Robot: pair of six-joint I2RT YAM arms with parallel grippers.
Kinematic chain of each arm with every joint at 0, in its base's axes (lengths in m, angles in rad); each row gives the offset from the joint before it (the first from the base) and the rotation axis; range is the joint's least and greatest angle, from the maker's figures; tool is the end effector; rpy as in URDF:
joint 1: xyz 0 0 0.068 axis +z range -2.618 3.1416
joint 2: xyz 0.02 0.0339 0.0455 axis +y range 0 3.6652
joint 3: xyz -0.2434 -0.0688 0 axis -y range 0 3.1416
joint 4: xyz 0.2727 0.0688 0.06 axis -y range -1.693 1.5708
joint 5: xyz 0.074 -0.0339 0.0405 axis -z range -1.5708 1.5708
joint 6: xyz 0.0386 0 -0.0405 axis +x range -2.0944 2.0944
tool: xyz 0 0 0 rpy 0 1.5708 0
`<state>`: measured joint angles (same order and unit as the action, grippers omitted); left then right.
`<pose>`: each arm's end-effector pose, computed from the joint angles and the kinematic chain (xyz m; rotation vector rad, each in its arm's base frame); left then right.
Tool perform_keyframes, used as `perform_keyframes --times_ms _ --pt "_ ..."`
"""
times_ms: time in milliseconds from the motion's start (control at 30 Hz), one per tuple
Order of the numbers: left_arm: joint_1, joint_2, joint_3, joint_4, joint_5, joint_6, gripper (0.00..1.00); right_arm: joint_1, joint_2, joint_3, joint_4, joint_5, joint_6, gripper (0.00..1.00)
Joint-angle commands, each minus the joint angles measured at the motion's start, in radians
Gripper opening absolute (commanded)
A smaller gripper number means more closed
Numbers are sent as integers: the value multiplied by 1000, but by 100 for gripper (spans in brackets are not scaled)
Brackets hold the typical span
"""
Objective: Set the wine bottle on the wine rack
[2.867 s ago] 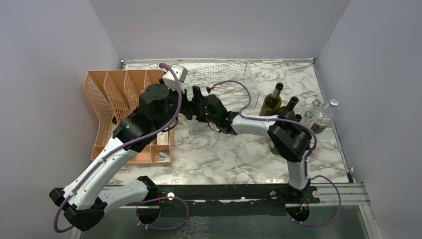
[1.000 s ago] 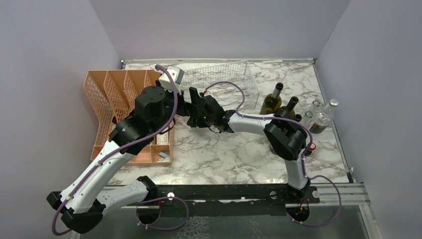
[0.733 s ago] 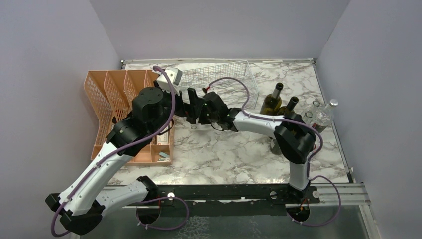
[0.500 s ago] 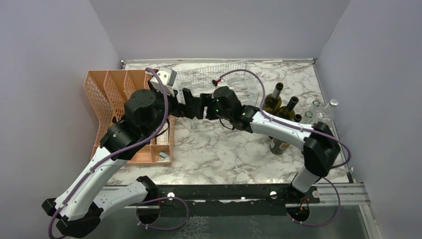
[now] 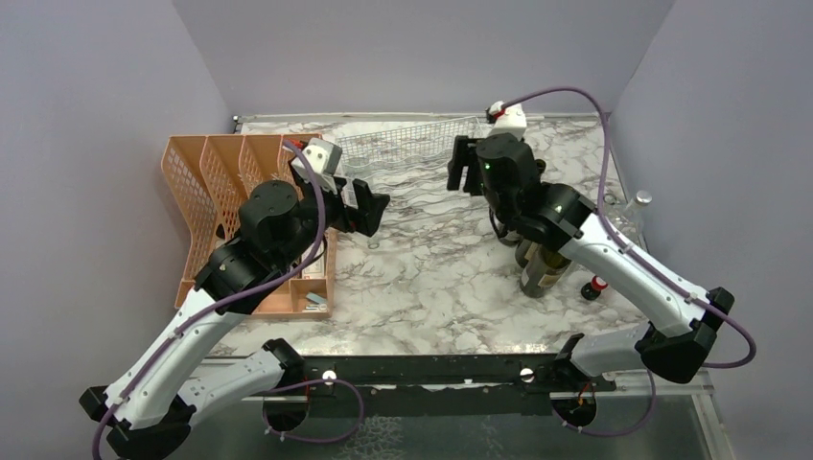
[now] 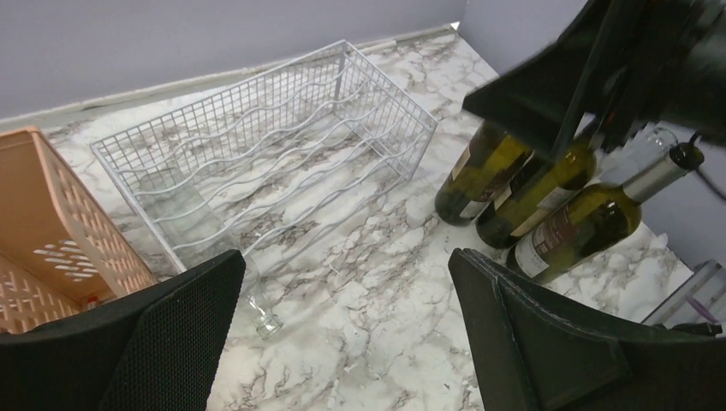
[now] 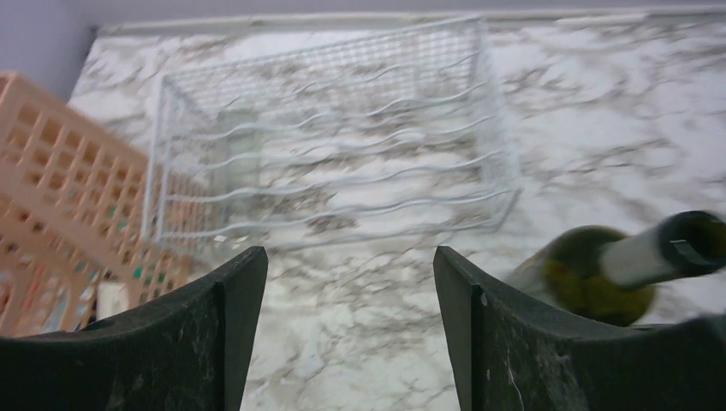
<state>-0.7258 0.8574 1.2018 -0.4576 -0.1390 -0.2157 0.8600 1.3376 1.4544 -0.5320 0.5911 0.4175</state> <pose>0.1596 -0.1345 0.4334 0.3294 1.6856 -0.5878 0.2281 0.2320 0.3989 -0.0486 1.9211 0.2720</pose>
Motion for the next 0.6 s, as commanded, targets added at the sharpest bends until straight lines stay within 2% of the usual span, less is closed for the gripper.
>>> perform_keyframes --times_ms 0,167,367,567 --pt "2 24 -27 53 75 7 99 -82 8 105 -183 214 -100 75" --pt "3 67 -32 55 124 -3 99 -196 31 154 -205 229 -131 79" --pt "3 89 -84 100 180 -21 99 -288 38 123 -201 178 -105 79" --pt "3 116 -102 112 211 -34 99 -340 28 43 -171 121 -80 69"
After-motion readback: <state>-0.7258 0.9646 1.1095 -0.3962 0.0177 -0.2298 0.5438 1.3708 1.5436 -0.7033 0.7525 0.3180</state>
